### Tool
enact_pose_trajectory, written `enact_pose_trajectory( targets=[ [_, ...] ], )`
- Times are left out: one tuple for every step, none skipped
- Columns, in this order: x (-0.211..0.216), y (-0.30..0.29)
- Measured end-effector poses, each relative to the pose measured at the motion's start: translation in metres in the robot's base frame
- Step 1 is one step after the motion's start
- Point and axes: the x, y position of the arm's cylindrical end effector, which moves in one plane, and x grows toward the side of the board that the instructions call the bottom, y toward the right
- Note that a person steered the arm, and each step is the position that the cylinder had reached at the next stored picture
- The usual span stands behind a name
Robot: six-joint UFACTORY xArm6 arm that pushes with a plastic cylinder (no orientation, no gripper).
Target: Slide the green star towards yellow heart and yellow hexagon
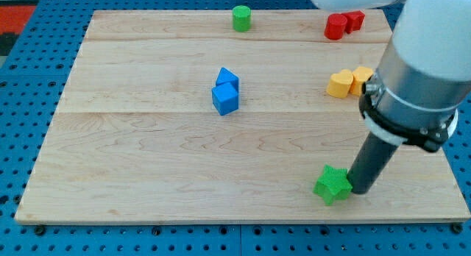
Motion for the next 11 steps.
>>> enact_pose_trajectory(
  targets=[
    [0.019,0.014],
    [0.017,-0.071],
    [-0.021,-0.104],
    [-0.012,-0.074],
    [0.012,-0.070],
    [-0.008,-0.050],
    [-0.051,-0.045],
    [-0.071,-0.036],
    [-0.074,-0.024],
    [-0.100,-0.024],
    [-0.131,-0.018]
  ],
)
